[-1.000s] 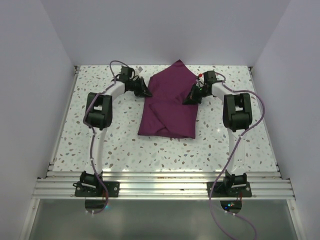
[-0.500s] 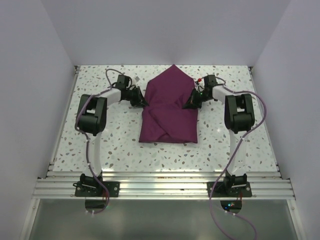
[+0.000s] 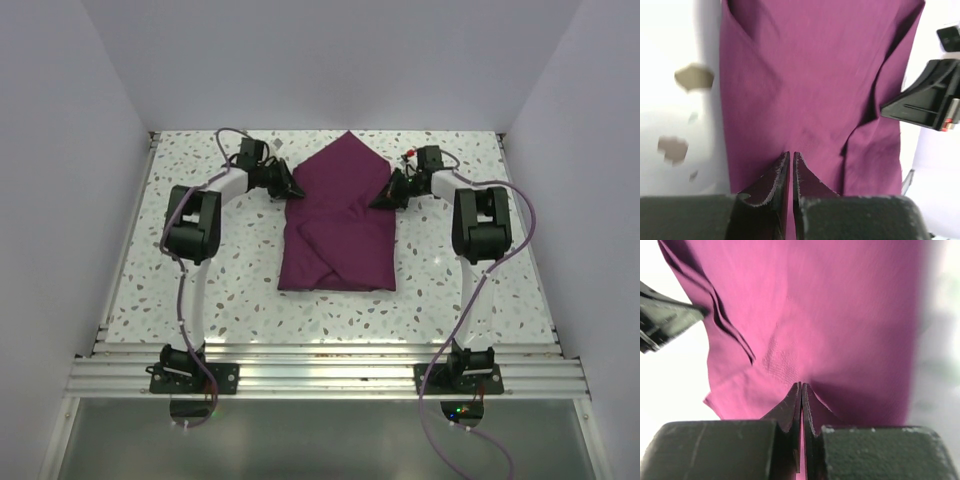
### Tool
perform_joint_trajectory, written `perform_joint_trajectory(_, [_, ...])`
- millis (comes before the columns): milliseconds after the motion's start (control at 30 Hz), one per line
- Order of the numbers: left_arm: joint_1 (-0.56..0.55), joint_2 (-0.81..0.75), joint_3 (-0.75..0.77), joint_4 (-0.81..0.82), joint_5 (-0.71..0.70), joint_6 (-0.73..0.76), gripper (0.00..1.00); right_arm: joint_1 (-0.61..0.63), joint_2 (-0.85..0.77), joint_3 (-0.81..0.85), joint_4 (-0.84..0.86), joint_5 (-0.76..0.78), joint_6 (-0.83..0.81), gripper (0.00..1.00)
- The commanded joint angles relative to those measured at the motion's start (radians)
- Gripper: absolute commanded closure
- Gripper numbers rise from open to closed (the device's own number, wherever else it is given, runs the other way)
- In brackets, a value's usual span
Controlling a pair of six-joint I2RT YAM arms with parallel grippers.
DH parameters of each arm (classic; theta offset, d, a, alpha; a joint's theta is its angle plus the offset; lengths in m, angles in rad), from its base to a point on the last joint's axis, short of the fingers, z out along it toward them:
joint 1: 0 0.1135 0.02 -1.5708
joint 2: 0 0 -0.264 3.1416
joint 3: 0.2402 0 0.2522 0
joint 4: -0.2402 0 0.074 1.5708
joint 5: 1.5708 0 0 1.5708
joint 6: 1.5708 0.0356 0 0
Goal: Prepare the surgical pack
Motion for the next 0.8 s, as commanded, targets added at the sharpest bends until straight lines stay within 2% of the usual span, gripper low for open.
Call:
perform_joint_trajectory(0, [0.003,0.060,0.106,0.057,0.050,-0.082,0.90,-0.032,0.045,0.042,0.109,-0.040,0.106,1.00])
perform_joint_trajectory(300, [0.043,0.138,0.125,0.190,0.099,-0.192,0.89,-0.075,0.101,0.068,0.223,-0.047,0.178,1.00])
perform_joint_trajectory(533, [0.080,0.192,0.137,0.370,0.132,-0.317,0.84,-0.078,0.161,0.114,0.334,-0.029,0.267,1.00])
perform_joint_trajectory(633, [0.087,0.227,0.177,0.395,0.126,-0.350,0.83,-0.078,0.189,0.155,0.370,-0.009,0.308,1.00])
perform_joint_trajectory(767, [0.089,0.289,0.295,0.413,0.129,-0.392,0.79,-0.078,0.245,0.234,0.384,0.042,0.345,0.93])
